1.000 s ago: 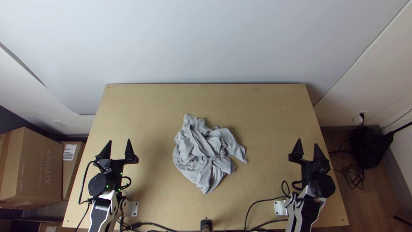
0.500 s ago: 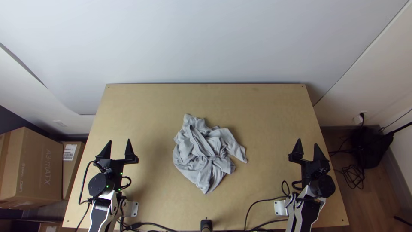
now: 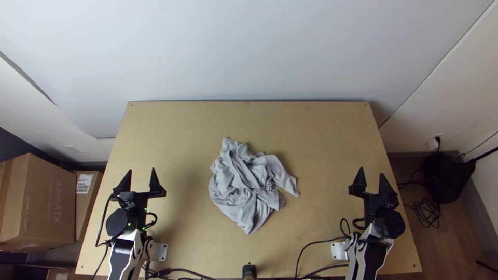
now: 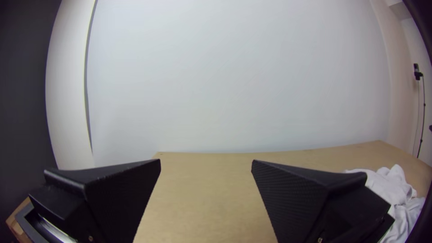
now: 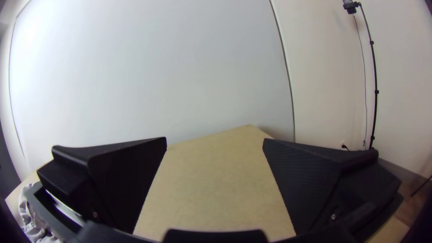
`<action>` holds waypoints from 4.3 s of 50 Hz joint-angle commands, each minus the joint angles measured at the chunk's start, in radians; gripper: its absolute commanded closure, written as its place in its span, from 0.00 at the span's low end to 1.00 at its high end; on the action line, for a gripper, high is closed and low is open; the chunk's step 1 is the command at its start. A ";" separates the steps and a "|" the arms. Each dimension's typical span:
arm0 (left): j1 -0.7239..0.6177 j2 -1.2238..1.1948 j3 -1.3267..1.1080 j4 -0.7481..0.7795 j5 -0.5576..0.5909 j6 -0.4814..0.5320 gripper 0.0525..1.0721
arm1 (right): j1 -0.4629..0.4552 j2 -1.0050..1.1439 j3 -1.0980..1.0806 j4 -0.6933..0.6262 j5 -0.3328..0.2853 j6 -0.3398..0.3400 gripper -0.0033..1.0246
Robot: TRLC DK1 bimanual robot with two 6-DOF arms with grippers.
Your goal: Fold the t-shirt
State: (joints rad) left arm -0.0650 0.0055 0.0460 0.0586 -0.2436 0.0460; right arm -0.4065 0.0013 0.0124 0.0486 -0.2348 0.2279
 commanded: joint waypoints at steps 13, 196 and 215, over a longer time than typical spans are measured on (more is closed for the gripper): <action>0.021 0.028 0.130 -0.013 0.020 0.060 0.05 | 0.063 0.017 0.133 -0.019 0.002 0.036 0.04; -0.664 0.956 1.019 -0.822 0.204 -0.080 0.05 | 1.092 1.626 1.871 -0.520 0.397 0.202 0.97; -0.854 1.119 0.951 -0.614 0.219 -0.092 0.05 | 1.106 1.614 1.861 -0.311 0.485 0.039 0.97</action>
State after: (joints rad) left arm -0.8772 1.0683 1.0222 -0.6067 -0.0360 -0.0071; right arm 0.6922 1.6600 1.8587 -0.3180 0.2237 0.3157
